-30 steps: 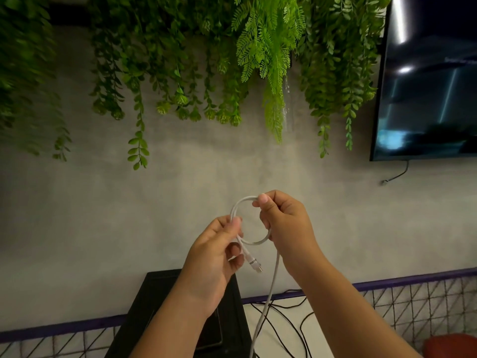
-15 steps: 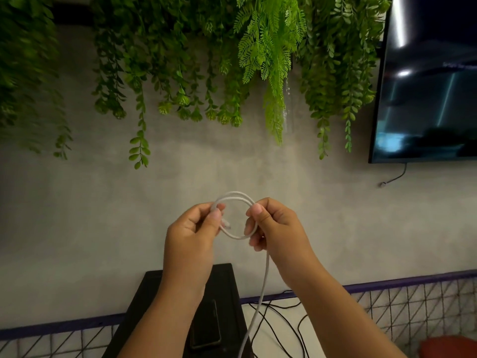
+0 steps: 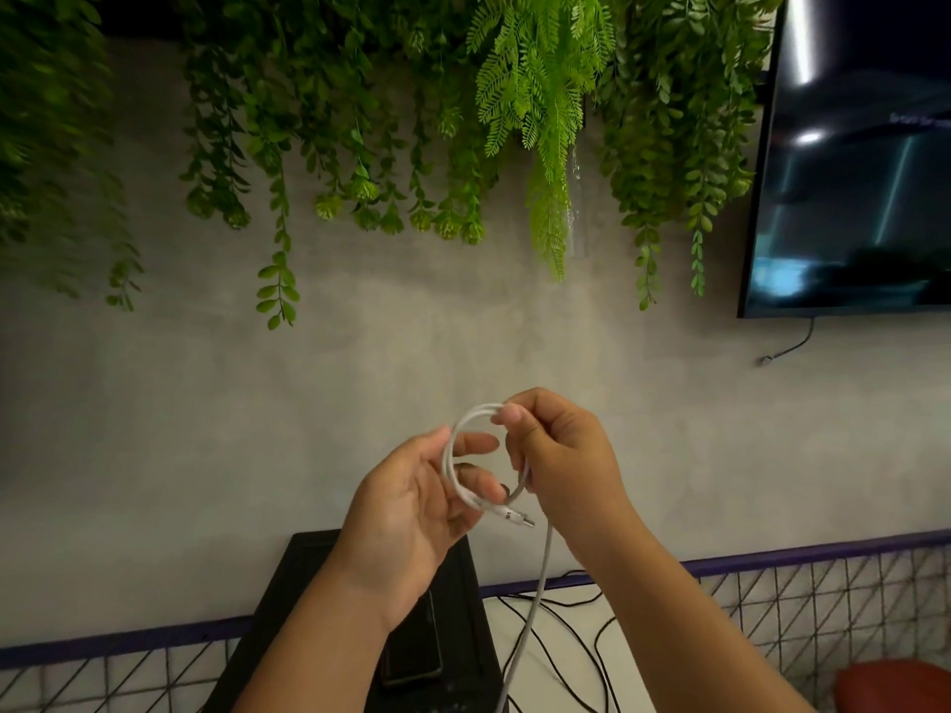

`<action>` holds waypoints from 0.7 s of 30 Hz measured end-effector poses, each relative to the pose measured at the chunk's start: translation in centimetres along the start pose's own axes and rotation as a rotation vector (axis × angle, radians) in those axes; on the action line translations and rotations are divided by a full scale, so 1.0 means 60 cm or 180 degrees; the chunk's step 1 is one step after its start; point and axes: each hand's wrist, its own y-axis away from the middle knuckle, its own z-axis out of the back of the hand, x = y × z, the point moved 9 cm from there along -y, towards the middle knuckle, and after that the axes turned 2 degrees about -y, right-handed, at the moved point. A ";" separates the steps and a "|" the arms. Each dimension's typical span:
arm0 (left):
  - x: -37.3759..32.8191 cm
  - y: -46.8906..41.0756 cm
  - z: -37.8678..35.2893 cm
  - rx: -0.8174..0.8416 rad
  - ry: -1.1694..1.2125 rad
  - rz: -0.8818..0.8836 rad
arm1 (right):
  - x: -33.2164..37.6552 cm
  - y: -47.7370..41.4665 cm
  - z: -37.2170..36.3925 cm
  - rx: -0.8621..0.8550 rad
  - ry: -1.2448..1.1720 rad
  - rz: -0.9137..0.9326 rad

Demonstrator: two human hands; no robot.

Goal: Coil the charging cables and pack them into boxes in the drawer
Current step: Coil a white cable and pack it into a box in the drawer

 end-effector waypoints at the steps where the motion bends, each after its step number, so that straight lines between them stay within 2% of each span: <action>1: -0.001 -0.003 -0.001 -0.0011 0.0091 0.0045 | 0.004 0.000 -0.005 0.0069 0.0221 0.0108; 3: -0.002 -0.008 -0.006 0.0024 0.0477 0.0147 | 0.010 0.000 -0.013 0.0190 0.0375 0.0250; 8: -0.020 -0.012 -0.014 0.0242 0.1617 -0.0002 | 0.008 -0.009 0.007 0.0079 -0.0109 0.0198; 10: -0.036 -0.014 -0.003 0.0213 0.1811 -0.0242 | -0.009 -0.010 0.022 -0.0018 0.0085 0.0025; 12: -0.051 -0.017 0.013 0.0117 0.1747 -0.0493 | -0.028 -0.003 0.023 0.0157 0.0627 -0.0170; 14: -0.061 -0.018 0.025 0.0027 0.1525 -0.0747 | -0.044 0.014 0.004 0.0651 0.1224 -0.0272; 16: -0.065 -0.019 0.032 -0.0043 0.1051 -0.0973 | -0.051 0.038 -0.024 0.1226 0.1514 -0.0271; 18: -0.061 -0.019 0.032 -0.0065 0.0251 -0.1160 | -0.053 0.057 -0.044 0.1615 0.1618 -0.0277; 21: -0.045 -0.017 0.020 -0.0096 -0.1447 -0.1380 | -0.050 0.064 -0.050 0.1799 0.1875 -0.0276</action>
